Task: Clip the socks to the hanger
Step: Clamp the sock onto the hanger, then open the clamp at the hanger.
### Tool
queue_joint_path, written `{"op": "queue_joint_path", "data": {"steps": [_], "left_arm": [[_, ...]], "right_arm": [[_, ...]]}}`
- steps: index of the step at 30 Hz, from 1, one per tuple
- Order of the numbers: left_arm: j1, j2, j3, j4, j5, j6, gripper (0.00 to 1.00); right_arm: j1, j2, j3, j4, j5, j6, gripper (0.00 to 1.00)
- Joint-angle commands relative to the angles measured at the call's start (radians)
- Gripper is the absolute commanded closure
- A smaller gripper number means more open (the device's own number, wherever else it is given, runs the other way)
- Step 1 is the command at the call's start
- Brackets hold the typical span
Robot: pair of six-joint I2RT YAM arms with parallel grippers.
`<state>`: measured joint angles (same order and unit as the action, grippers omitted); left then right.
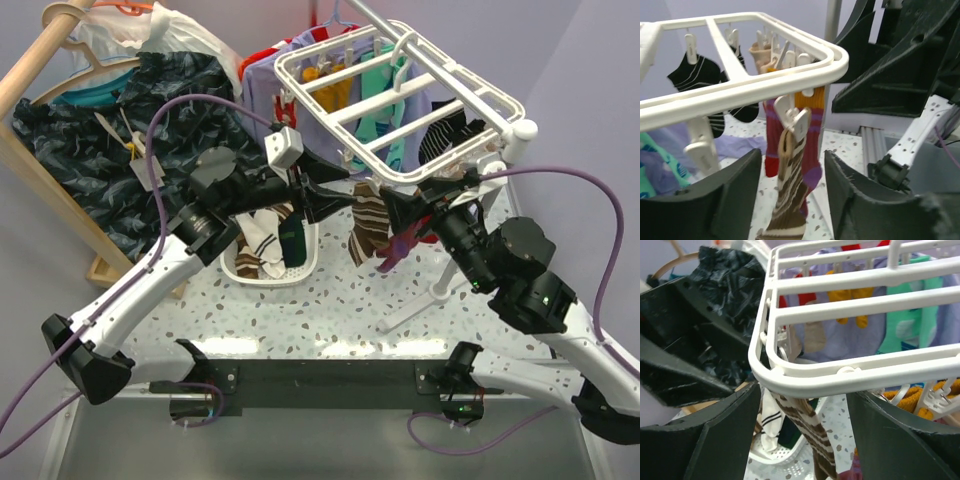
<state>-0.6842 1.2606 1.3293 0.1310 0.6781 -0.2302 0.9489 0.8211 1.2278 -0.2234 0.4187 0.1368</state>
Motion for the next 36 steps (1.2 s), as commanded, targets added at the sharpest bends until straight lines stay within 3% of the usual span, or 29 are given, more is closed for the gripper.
{"op": "queue_joint_path", "data": {"steps": [1, 6, 15, 18, 25, 36], "left_arm": [[-0.005, -0.098, -0.038, -0.039, -0.145, 0.081, 0.37], [-0.006, -0.156, -0.119, -0.015, -0.337, 0.112, 0.30], [-0.031, -0.115, -0.203, 0.192, -0.393, 0.042, 0.22], [-0.079, -0.093, -0.217, 0.240, -0.480, 0.069, 0.21], [-0.156, -0.055, -0.265, 0.396, -0.653, 0.158, 0.20], [-0.212, 0.042, -0.259, 0.539, -0.750, 0.310, 0.26]], "right_arm": [[0.004, -0.025, -0.010, 0.003, 0.175, 0.001, 0.26], [0.004, -0.046, -0.027, 0.007, 0.265, 0.007, 0.24], [0.004, -0.046, -0.025, 0.007, 0.272, 0.003, 0.23], [0.004, -0.045, -0.027, 0.013, 0.266, 0.004, 0.23], [0.004, -0.040, -0.022, 0.013, 0.255, 0.004, 0.23], [0.004, -0.046, -0.019, 0.015, 0.252, 0.003, 0.23]]}}
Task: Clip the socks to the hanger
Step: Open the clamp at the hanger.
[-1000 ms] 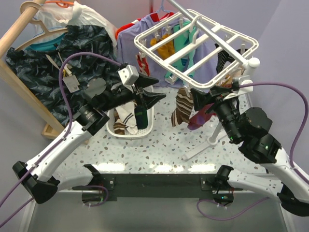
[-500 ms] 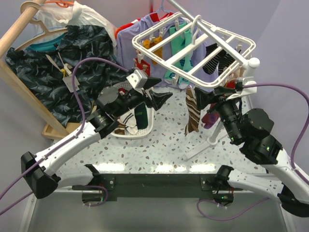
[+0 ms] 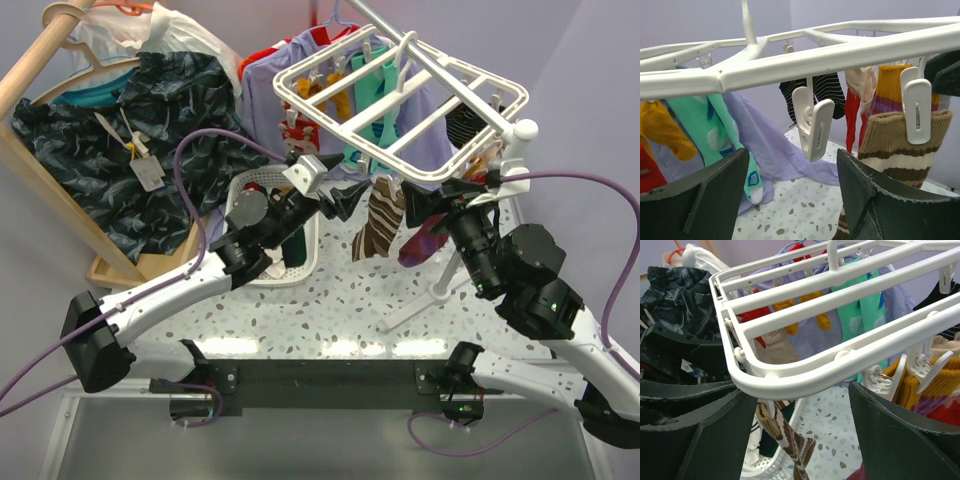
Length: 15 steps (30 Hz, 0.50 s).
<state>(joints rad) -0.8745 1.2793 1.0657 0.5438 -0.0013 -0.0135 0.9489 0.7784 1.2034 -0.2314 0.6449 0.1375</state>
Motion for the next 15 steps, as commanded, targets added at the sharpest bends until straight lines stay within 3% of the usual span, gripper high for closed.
{"op": "queue_joint_path", "data": {"steps": [1, 7, 15], "left_arm": [[-0.024, 0.029, 0.008, 0.133, -0.077, 0.099, 0.27], [-0.049, 0.054, 0.014, 0.173, -0.095, 0.150, 0.38], [-0.084, 0.071, 0.019, 0.211, -0.126, 0.195, 0.39]], "right_arm": [[0.004, -0.007, 0.005, 0.023, 0.027, 0.002, 0.23], [0.002, -0.010, 0.005, 0.018, 0.021, 0.004, 0.22], [0.004, -0.014, -0.001, 0.010, 0.004, 0.016, 0.22]]}}
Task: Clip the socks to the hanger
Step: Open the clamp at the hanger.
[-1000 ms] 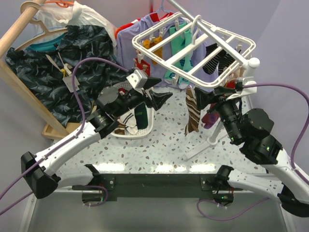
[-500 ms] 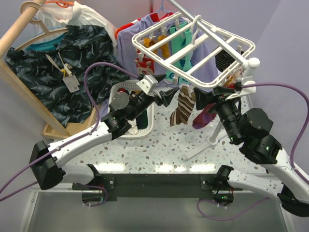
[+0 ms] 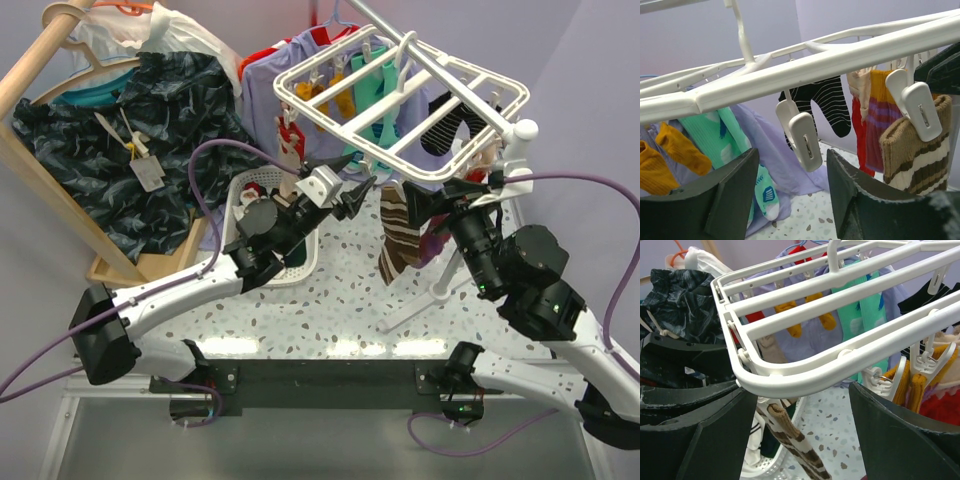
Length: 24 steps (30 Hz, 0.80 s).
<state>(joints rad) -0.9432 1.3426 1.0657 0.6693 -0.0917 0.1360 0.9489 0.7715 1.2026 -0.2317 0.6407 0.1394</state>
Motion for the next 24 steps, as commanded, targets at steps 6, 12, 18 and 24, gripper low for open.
{"op": "queue_joint_path", "data": {"steps": [6, 12, 18, 24], "left_arm": [[-0.037, 0.009, 0.019, 0.081, -0.063, 0.070, 0.64], [-0.074, -0.014, 0.022, 0.044, -0.101, 0.105, 0.89], [-0.103, -0.048, 0.049, -0.064, -0.152, 0.097, 1.00], [-0.109, -0.060, 0.135, -0.226, -0.163, 0.039, 1.00]], "right_arm": [[0.004, -0.029, -0.006, 0.012, -0.032, 0.009, 0.22], [0.004, -0.037, 0.027, -0.017, -0.194, -0.001, 0.22], [0.004, 0.009, 0.116, -0.058, -0.472, 0.019, 0.23], [0.004, 0.127, 0.202, -0.107, -0.582, 0.054, 0.24]]}}
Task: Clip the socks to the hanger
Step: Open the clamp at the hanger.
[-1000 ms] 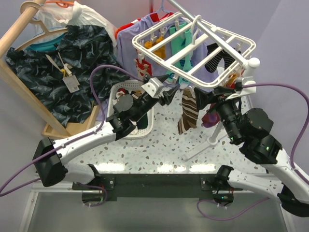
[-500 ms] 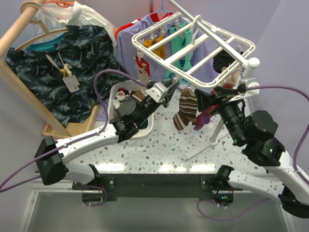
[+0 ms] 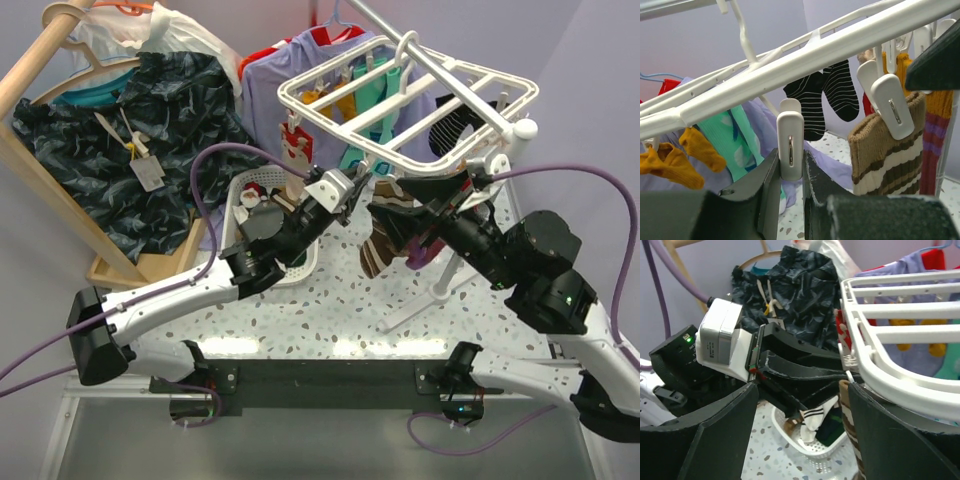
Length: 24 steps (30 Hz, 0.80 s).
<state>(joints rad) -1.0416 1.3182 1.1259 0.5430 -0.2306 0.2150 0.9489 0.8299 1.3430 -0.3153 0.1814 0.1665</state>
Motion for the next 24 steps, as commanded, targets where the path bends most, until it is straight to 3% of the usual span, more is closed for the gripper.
{"op": "queue_joint_path", "data": {"steps": [1, 5, 9, 16, 24], "left_arm": [[-0.014, -0.037, 0.084, -0.119, -0.027, -0.052, 1.00], [-0.017, -0.050, 0.115, -0.204, -0.023, -0.068, 1.00], [-0.015, -0.069, 0.118, -0.241, 0.022, -0.086, 1.00], [-0.017, -0.094, 0.106, -0.276, 0.100, -0.103, 1.00], [-0.017, -0.086, 0.107, -0.310, 0.145, -0.126, 1.00]], "right_arm": [[0.004, 0.083, 0.070, -0.030, -0.123, 0.024, 0.24], [0.004, 0.129, 0.079, -0.045, -0.117, 0.016, 0.24], [0.004, 0.129, 0.064, -0.050, 0.019, 0.004, 0.24], [0.001, 0.084, 0.047, -0.071, 0.418, 0.021, 0.24], [0.002, 0.028, 0.027, -0.008, 0.296, 0.045, 0.28]]}}
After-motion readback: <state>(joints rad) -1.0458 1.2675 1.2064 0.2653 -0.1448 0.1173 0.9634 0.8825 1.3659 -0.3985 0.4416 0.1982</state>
